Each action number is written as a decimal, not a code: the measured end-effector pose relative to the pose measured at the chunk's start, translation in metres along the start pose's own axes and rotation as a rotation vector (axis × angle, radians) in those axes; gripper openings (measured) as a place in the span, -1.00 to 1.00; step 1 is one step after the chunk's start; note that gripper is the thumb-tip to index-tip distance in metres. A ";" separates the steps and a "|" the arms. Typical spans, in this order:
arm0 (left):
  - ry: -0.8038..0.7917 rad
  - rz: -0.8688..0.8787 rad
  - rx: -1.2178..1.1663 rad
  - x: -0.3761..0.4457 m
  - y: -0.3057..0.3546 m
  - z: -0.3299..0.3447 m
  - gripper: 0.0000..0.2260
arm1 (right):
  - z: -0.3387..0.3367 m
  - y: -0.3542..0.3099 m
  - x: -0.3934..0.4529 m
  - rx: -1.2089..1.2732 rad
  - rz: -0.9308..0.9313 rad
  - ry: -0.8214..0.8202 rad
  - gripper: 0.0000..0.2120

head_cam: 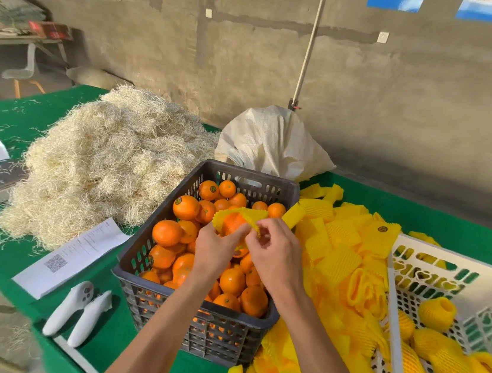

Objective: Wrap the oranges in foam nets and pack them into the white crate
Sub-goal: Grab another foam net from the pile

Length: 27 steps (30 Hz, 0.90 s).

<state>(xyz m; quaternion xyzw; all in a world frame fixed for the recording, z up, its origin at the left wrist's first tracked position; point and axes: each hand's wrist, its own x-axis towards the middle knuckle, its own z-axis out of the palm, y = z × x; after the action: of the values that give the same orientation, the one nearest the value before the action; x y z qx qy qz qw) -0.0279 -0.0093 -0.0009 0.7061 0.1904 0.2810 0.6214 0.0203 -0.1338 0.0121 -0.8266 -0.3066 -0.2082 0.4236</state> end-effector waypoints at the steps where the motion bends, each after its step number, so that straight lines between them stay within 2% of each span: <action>1: 0.031 0.050 0.049 0.000 -0.002 0.003 -0.75 | 0.002 -0.001 -0.002 -0.012 -0.029 -0.007 -0.88; 3: 0.016 0.090 0.091 -0.001 -0.001 0.006 -0.97 | 0.002 0.002 -0.005 0.004 -0.048 0.001 -0.87; 5: -0.089 0.095 0.119 -0.003 0.002 0.008 -0.61 | 0.000 0.007 -0.005 0.058 -0.062 0.010 -0.80; 6: -0.132 0.097 0.105 -0.003 0.005 0.009 -0.54 | -0.002 0.009 -0.005 0.078 -0.059 0.005 -0.75; 9: -0.225 0.071 0.015 -0.005 0.011 0.021 -0.52 | -0.005 0.017 -0.008 0.099 0.008 -0.048 -0.66; 11: -0.289 -0.020 -0.130 -0.009 0.015 0.033 -0.55 | -0.008 0.026 -0.011 0.104 0.050 -0.070 -0.63; 15: -0.412 -0.176 -0.340 -0.018 0.018 0.055 -0.62 | -0.028 0.047 -0.018 0.095 0.151 -0.009 -0.59; 20: -0.572 -0.123 -0.259 -0.033 0.026 0.101 -0.57 | -0.069 0.074 -0.029 0.072 0.189 0.049 -0.57; 22: -0.582 -0.171 -0.296 -0.043 0.032 0.130 -0.53 | -0.092 0.085 -0.034 0.103 0.205 0.099 -0.61; 25: -0.500 -0.227 -0.270 -0.062 0.039 0.177 -0.46 | -0.126 0.102 -0.045 0.101 0.222 0.185 -0.65; 27: -0.446 -0.320 -0.343 -0.074 0.045 0.205 -0.53 | -0.148 0.116 -0.054 0.093 0.252 0.245 -0.66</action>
<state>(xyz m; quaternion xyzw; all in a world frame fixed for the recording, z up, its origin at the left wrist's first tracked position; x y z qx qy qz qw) 0.0412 -0.2198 0.0168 0.5965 0.1080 0.0458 0.7940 0.0474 -0.3270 -0.0045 -0.8065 -0.1559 -0.2380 0.5183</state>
